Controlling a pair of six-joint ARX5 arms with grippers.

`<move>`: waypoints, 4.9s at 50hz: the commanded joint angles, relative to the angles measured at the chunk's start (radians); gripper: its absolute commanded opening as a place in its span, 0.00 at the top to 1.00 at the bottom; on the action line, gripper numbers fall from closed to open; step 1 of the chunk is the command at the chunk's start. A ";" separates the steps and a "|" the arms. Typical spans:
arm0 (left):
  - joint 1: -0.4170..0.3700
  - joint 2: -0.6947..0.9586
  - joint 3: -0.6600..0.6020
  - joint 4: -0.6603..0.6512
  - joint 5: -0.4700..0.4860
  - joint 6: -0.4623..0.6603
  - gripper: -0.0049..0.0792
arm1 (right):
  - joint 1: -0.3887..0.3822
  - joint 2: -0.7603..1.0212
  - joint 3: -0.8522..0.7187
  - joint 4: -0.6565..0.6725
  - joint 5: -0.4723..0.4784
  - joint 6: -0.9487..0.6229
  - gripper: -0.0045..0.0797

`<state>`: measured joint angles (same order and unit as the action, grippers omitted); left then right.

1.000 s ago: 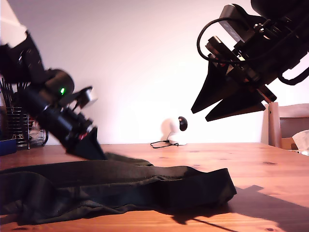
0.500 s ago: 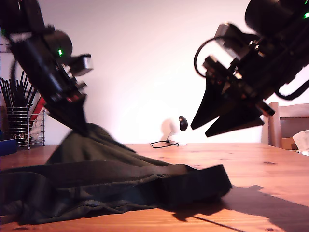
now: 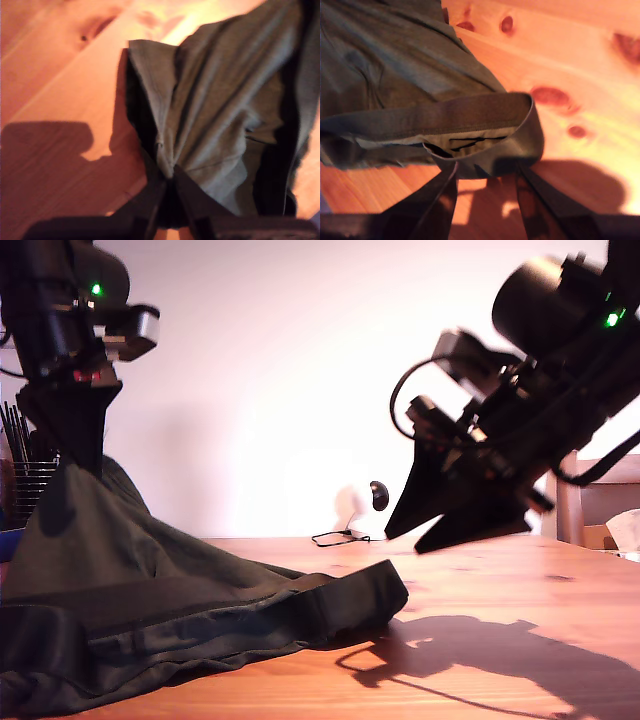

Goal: Fold the underwear in front of you. After folding it, place it to the right side.

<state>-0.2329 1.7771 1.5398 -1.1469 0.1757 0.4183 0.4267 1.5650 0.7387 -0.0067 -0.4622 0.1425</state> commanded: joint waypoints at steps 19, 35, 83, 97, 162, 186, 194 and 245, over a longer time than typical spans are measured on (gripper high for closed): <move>-0.005 0.018 -0.010 0.001 0.002 0.007 0.96 | 0.005 0.205 0.248 -0.120 -0.063 0.198 0.46; -0.006 0.018 -0.010 0.000 0.003 0.009 0.96 | -0.003 0.221 0.351 -0.295 0.031 0.192 0.46; -0.006 0.018 -0.010 0.018 0.023 0.020 0.96 | 0.051 0.411 0.524 -0.376 0.089 0.142 0.47; -0.006 0.018 -0.010 0.028 0.024 0.028 0.96 | 0.052 0.434 0.547 -0.496 0.132 0.056 0.52; -0.035 -0.102 -0.010 0.448 -0.198 -0.083 0.96 | 0.003 0.366 0.876 -0.755 0.471 -0.191 0.96; 0.002 0.104 -0.013 0.441 -0.060 -0.104 0.96 | -0.040 0.366 0.729 -0.763 0.322 -0.288 0.96; 0.002 0.175 -0.013 0.589 -0.058 -0.089 0.96 | -0.027 0.366 0.673 -0.769 0.303 -0.310 0.96; -0.044 0.232 -0.011 0.277 0.312 0.291 0.47 | -0.030 0.366 0.663 -0.708 0.234 -0.334 0.96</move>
<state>-0.2626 2.0052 1.5383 -0.8505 0.4812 0.6949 0.3943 1.9472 1.4113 -0.7246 -0.2123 -0.1852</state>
